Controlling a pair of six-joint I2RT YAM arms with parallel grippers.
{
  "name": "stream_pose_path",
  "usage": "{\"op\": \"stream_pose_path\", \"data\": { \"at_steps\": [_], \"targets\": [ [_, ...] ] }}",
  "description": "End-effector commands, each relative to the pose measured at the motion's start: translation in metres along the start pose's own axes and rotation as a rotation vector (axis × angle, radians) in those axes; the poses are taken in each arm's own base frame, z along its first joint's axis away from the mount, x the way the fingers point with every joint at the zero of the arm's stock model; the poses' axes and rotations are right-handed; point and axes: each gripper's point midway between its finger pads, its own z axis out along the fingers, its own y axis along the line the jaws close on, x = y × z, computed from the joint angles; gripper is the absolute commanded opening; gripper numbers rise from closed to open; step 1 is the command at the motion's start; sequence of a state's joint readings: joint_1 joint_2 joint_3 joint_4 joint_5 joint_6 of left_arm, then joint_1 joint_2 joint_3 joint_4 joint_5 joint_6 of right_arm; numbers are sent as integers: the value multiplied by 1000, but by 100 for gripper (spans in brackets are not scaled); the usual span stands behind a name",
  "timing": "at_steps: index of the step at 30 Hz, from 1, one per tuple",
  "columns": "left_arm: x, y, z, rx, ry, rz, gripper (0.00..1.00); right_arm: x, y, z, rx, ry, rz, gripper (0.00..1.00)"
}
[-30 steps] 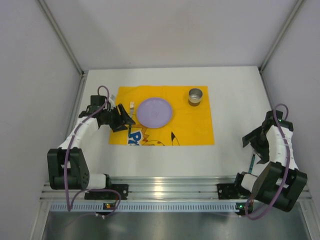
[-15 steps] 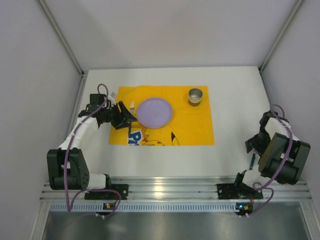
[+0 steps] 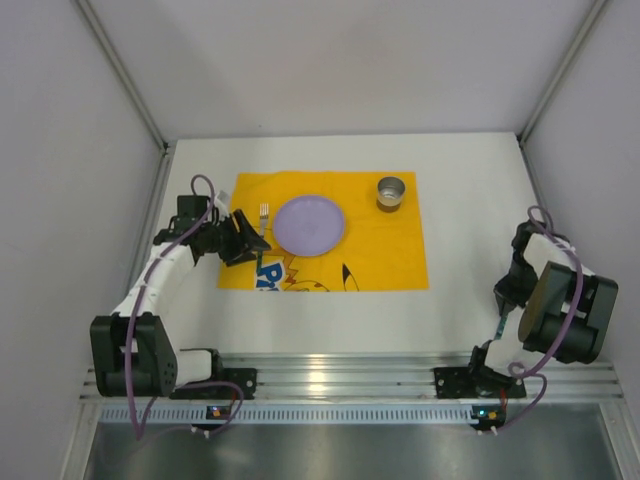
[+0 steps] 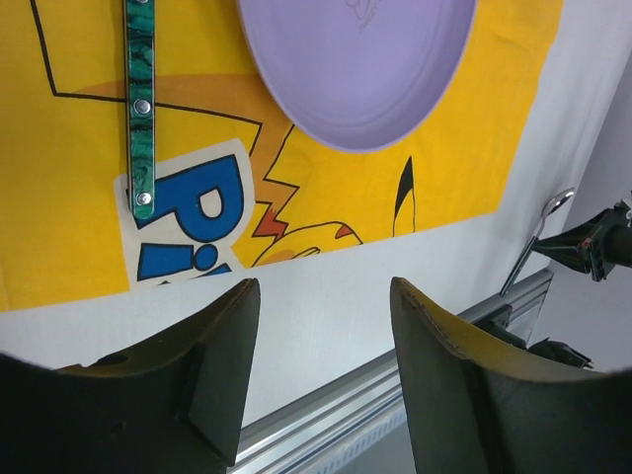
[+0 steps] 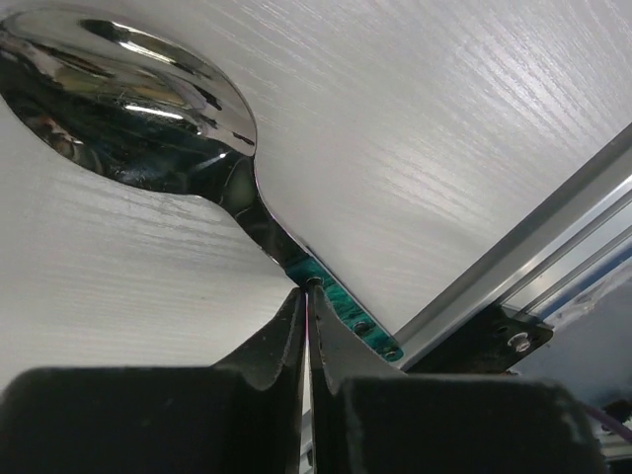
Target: Set the dinner table for one person
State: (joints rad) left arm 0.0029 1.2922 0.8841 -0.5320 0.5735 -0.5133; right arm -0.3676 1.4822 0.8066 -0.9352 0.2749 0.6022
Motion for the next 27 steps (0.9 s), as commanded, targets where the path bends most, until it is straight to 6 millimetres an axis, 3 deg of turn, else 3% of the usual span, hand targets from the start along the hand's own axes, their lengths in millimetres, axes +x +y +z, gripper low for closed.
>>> {"op": "stream_pose_path", "data": {
  "at_steps": [1,3,4,8,10,13,18,20,22,23,24,25,27],
  "targets": [
    [0,-1,-10,-10,-38,34,60,-28,27,-9,-112,-115,-3,0],
    [-1,-4,-14,-13,-53,38,60,-34,38,-27,-148,-166,-45,0],
    [-2,-5,-17,-14,-59,38,61,-44,44,-48,-182,-221,-52,0],
    [-8,-12,-31,-27,-105,55,61,-52,73,-111,-280,-358,-122,0],
    [-12,-14,-36,-40,-126,61,61,-48,88,-144,-347,-421,-163,0],
    [-12,-10,-42,-86,-129,57,60,-32,107,-176,-439,-456,-212,0],
    [-9,-3,-45,-126,-135,43,59,12,139,-205,-558,-452,-332,0],
    [-9,-4,-47,-120,-148,36,59,20,135,-202,-528,-434,-355,0],
    [-9,-7,-52,-112,-167,38,59,15,117,-188,-465,-431,-326,22],
    [-6,-5,-52,-118,-166,34,60,11,110,-180,-447,-431,-324,59],
    [-4,-4,-52,-118,-168,31,60,3,96,-160,-404,-406,-282,86],
    [-1,-6,-54,-109,-176,26,60,-4,91,-150,-389,-401,-259,99],
    [6,-3,-53,-105,-164,11,60,-25,65,-123,-312,-368,-192,100]
  ]
}}
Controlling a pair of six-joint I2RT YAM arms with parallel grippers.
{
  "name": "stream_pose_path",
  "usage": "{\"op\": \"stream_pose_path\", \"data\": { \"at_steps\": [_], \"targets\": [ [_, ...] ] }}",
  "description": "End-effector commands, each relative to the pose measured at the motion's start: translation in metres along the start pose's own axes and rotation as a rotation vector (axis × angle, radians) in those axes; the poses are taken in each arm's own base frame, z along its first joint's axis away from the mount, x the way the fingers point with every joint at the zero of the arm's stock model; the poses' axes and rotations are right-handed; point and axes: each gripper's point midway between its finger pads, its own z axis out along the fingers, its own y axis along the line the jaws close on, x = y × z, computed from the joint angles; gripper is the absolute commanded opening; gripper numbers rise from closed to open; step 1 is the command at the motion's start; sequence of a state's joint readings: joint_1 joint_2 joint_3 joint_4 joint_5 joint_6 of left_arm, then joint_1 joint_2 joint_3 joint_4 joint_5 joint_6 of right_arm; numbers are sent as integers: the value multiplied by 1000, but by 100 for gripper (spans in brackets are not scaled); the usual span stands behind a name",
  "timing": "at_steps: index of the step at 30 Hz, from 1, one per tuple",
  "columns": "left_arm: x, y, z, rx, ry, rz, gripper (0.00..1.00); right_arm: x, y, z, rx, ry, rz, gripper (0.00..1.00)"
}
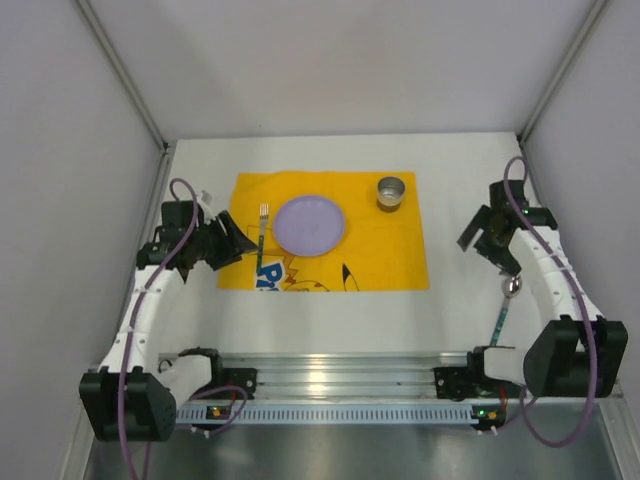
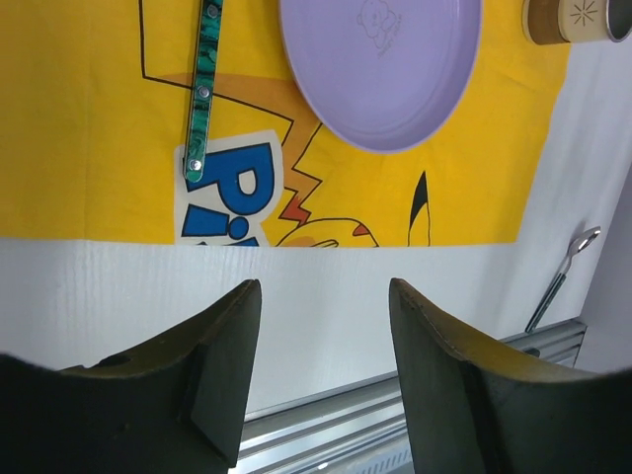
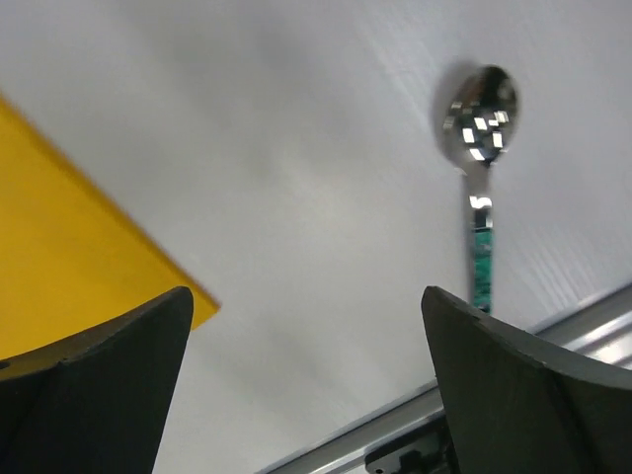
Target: Set the dinner table for one person
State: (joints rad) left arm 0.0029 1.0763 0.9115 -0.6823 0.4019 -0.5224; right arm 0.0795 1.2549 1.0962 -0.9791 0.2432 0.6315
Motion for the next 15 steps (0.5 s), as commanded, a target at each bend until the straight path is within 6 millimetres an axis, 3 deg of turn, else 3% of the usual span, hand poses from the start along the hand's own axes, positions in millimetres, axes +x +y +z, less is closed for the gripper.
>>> {"op": "stream_pose_path", "data": {
  "at_steps": [1,3,6,10,12,15],
  "targets": [
    [12,2,-6,0,6,-40,60,7,-67,28,167,61,83,100],
    [17,2,-8,5,16,-48,60,13,-95,44,225,116,130,100],
    [28,0,-8,0,52,-42,60,25,-116,68,263,179,171,100],
    [28,-2,-7,0,65,-59,60,25,-134,92,297,224,221,100],
    [22,-6,-9,8,55,-55,60,35,-143,105,295,287,274,100],
    [15,-10,-15,1,32,-45,60,43,-137,125,258,322,314,96]
  ]
}}
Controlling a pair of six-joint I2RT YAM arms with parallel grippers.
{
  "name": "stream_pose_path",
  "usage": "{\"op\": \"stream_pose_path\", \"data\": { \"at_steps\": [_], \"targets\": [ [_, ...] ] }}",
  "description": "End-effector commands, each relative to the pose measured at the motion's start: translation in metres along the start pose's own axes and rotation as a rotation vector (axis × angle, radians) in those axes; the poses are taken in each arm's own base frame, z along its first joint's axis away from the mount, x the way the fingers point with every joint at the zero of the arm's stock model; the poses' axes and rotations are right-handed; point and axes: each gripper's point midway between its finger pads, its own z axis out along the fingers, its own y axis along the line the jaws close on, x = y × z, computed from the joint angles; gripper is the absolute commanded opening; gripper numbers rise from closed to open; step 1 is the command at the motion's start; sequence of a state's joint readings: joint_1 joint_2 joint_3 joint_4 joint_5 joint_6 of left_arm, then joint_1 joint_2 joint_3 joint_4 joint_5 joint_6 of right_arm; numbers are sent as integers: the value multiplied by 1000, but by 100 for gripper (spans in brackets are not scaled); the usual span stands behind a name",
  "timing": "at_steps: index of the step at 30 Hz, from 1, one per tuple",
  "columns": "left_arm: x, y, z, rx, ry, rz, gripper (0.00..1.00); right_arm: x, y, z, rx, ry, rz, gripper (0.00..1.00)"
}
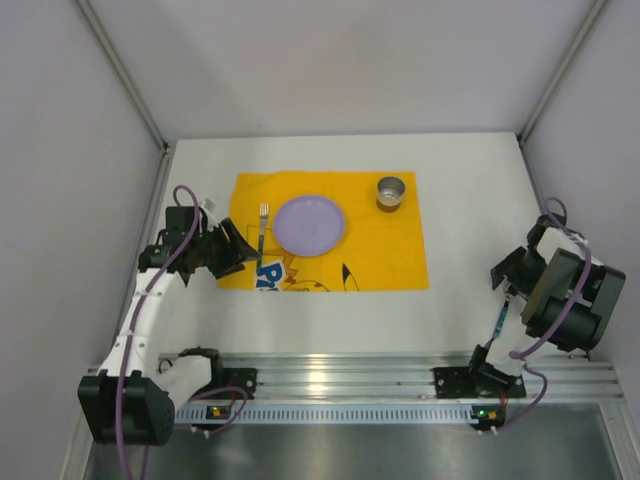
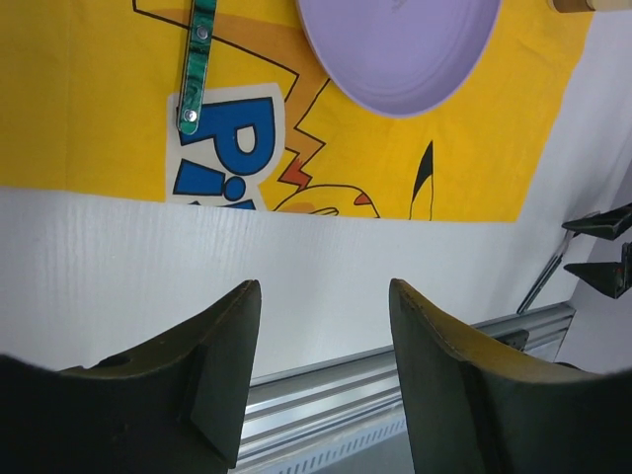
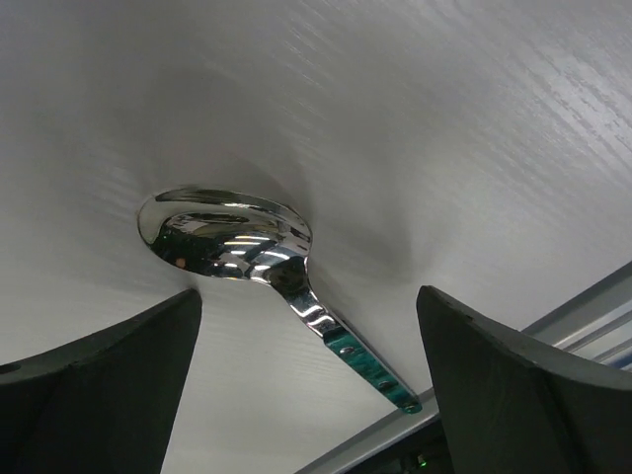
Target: Set the dinner table for one person
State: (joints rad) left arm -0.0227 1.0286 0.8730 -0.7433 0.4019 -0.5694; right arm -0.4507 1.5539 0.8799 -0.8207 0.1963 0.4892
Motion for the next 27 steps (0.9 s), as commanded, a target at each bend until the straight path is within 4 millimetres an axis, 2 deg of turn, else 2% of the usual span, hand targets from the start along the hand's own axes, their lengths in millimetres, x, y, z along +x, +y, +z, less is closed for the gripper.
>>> {"op": "stream_pose_path", "data": {
  "at_steps": [1,4,5,6,7,8,11,14,17,18,20,21,22,23,24,25,26,27],
  "targets": [
    [-11,-12,-12,11,-32,9,60,-5,14,20,-60,11,31,91],
    [-11,-11,-17,2,-52,9,60,7,20,37,-75,63,53,69],
    [-8,-8,-16,-4,-49,4,60,8,23,40,-85,71,54,52],
    [-7,-7,-16,-5,-53,0,60,10,23,43,-81,79,53,45],
    [-5,-8,-19,1,-64,-4,60,8,25,43,-80,66,47,36],
    [-2,-5,-18,-6,-62,-11,60,7,27,42,-79,53,30,22],
    [4,0,-18,-8,-72,-24,60,2,28,42,-69,33,7,0],
    [8,4,-15,-11,-70,-39,60,0,32,39,-74,28,-12,0],
    [8,4,-14,-7,-75,-48,60,-6,46,20,-123,-16,-30,0],
    [7,4,-15,-7,-80,-49,60,-15,53,1,-152,-60,-36,0],
    [3,1,-16,-1,-94,-44,60,-19,73,-25,-197,-114,-69,0],
    [1,0,-16,0,-98,-38,60,-27,83,-53,-243,-163,-77,0],
    [-3,-1,-18,-2,-108,-35,60,-29,92,-69,-271,-184,-79,0],
    [-5,-3,-19,-1,-113,-30,60,-24,108,-87,-311,-206,-121,0],
    [-7,-3,-18,-6,-114,-25,60,-29,117,-116,-354,-244,-134,0],
    [-10,-5,-19,-6,-123,-20,60,-28,124,-131,-378,-258,-142,0],
    [-12,-5,-20,-5,-125,-14,60,-21,138,-160,-430,-285,-188,0],
    [-14,-6,-19,-8,-126,-10,60,-16,145,-174,-454,-297,-200,0]
  ]
}}
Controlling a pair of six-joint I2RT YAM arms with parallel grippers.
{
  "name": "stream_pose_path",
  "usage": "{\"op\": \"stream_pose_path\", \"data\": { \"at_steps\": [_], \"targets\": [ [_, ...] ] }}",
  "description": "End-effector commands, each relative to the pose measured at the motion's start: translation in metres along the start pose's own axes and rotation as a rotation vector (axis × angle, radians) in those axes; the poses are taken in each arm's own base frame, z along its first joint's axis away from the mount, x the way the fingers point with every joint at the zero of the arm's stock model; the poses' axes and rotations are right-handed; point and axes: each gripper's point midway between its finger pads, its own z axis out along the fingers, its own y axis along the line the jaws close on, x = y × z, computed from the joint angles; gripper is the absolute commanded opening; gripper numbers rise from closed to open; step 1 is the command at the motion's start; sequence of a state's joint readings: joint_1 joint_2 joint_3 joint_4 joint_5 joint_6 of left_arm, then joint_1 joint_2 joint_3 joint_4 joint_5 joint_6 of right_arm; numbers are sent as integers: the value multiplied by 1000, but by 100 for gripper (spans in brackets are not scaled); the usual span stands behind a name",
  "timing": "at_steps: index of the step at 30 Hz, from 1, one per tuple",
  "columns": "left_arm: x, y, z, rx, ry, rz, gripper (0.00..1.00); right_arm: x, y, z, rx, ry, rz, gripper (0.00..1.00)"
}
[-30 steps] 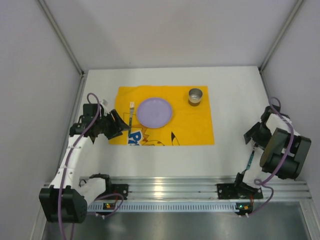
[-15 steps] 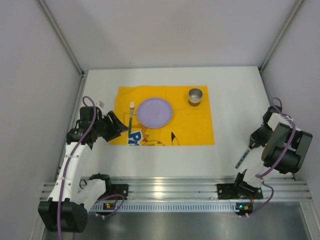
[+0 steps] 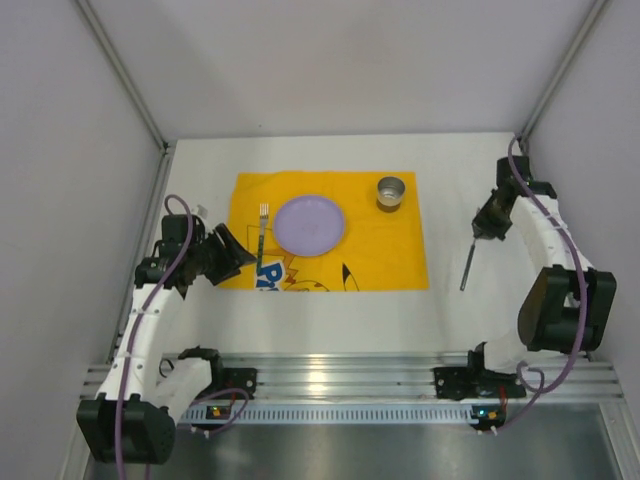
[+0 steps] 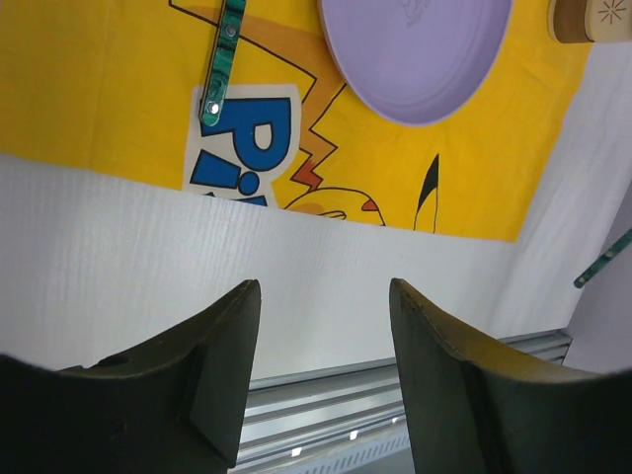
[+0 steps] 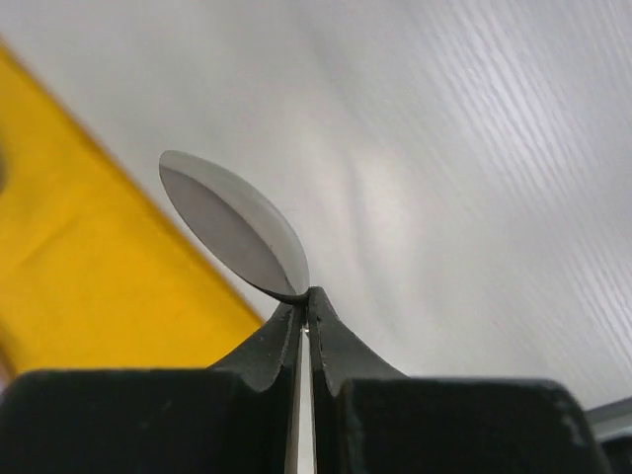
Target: Set the dinner table for one person
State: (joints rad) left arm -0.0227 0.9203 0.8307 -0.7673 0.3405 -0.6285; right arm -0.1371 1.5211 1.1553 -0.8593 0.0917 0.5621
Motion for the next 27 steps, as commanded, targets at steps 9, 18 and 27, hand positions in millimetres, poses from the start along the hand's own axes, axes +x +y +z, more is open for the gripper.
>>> {"op": "stream_pose_path", "data": {
  "at_steps": [9,18,27],
  "targets": [
    [-24,-14,-4,23,-72,71,60,62,185,-143,-406,-73,-260,0],
    [-30,-21,-21,23,-92,122,61,116,282,-89,-361,15,-424,0],
    [-27,-24,-41,16,-99,149,61,118,290,-21,-202,15,-405,0]
  ]
}}
